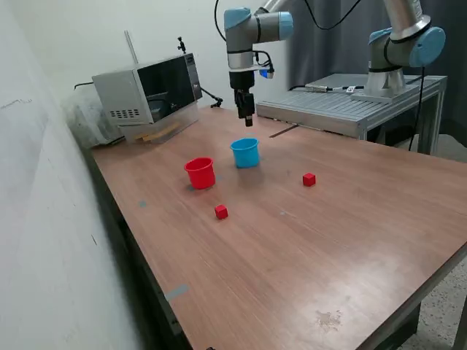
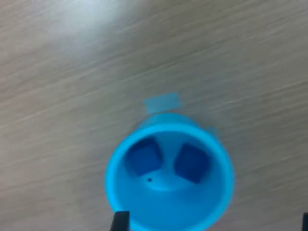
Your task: Place red objects in the red bin, and blue objects in the blue bin.
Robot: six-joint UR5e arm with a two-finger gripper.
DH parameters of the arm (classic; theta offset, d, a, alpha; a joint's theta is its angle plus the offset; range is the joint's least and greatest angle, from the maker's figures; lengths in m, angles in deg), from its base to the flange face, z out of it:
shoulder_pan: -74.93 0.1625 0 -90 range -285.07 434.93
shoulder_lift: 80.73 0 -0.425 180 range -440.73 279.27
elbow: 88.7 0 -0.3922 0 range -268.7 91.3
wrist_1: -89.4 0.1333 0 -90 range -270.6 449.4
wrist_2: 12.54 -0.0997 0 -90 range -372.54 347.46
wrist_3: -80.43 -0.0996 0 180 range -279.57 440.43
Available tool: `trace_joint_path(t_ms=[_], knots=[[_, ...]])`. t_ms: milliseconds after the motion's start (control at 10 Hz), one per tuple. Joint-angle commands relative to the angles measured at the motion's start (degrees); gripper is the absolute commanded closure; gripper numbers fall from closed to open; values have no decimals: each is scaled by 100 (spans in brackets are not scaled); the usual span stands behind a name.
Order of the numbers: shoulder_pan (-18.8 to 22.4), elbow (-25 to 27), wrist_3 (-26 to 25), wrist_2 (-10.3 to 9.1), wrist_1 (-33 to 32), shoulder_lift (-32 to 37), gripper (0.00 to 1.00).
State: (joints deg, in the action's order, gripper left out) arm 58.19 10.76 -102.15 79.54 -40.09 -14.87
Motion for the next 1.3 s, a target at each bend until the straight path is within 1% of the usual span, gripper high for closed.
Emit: trace_joint_path(t_ms=[0,200,400,500,600,700,800,900,1200], knots=[[432,-58,38,-6,274,268,0],[1125,-15,29,-23,266,444,0],[1610,82,3,-58,257,506,0],[1708,178,-6,-93,222,515,0],[1770,309,-15,-224,170,507,0],[1840,476,-23,-312,-31,454,0],[1849,608,-41,-313,-276,384,0],[1910,618,-50,-313,-401,236,0],[1920,592,-50,-313,-796,-362,0]])
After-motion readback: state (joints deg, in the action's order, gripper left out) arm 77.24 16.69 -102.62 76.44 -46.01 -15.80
